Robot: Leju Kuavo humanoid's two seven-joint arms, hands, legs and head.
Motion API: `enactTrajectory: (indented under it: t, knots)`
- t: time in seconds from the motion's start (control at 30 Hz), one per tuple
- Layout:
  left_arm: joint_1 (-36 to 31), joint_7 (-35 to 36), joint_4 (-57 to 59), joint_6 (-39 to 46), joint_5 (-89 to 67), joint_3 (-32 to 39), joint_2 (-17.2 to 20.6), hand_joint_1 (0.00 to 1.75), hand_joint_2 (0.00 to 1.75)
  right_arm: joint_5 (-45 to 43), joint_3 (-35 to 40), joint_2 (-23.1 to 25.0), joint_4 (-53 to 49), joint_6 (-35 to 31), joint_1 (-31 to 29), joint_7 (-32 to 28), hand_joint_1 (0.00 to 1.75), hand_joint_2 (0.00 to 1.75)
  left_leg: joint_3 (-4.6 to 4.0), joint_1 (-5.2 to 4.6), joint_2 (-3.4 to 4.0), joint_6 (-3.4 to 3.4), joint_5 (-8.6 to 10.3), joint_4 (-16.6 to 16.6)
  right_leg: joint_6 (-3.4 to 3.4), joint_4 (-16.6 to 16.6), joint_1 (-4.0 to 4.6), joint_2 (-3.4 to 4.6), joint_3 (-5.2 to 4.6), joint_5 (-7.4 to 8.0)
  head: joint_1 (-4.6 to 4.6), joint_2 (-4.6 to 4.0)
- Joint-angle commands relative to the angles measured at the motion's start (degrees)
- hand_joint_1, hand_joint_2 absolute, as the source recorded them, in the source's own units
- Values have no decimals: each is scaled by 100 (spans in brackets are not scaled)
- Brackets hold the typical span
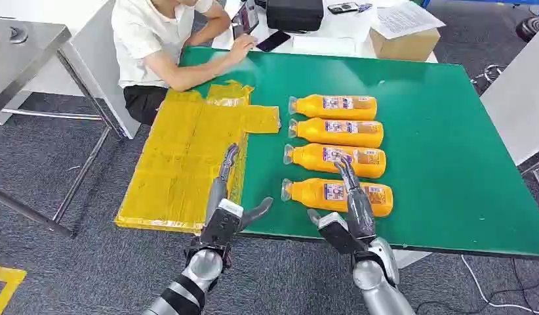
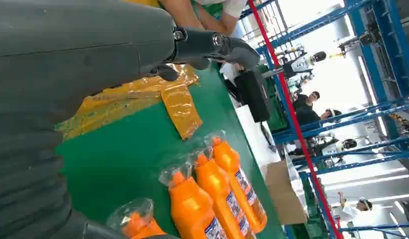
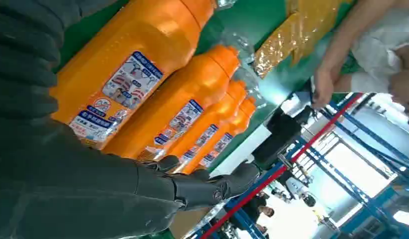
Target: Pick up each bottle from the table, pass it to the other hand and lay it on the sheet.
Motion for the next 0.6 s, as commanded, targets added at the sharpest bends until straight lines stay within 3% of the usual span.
enactTrajectory:
  t: [0.03,0.23,0.3,0.5,0.6]
  knots:
    - [-229,72,340,-7,-72,-10,11,0,175,296,250,-330,402,53,-290,200,0,175,45,4,5,-11,-18,-2,-12,-3,4,8,44,-15,0,0]
    - [-224,95,335,-20,-123,-14,3,0,175,514,282,-405,458,80,-321,389,0,175,20,3,3,-7,-7,-4,-8,-4,3,5,20,-5,0,0]
    - [-218,129,326,-49,-187,-44,-7,0,175,770,380,-601,557,202,-373,597,0,175,50,3,7,-14,-20,-2,-15,1,3,10,46,-18,0,0]
    - [-162,313,229,-373,-21,-19,-22,0,175,1342,412,-1237,970,641,-741,1219,0,175,47,1,0,-9,-18,-1,-9,-3,1,3,48,-16,0,0]
    - [-192,336,264,-393,-25,-25,-34,0,175,1429,418,-1404,1066,741,-875,1258,0,175,29,-5,1,-5,-10,0,-5,0,-4,5,29,-8,-2,0]
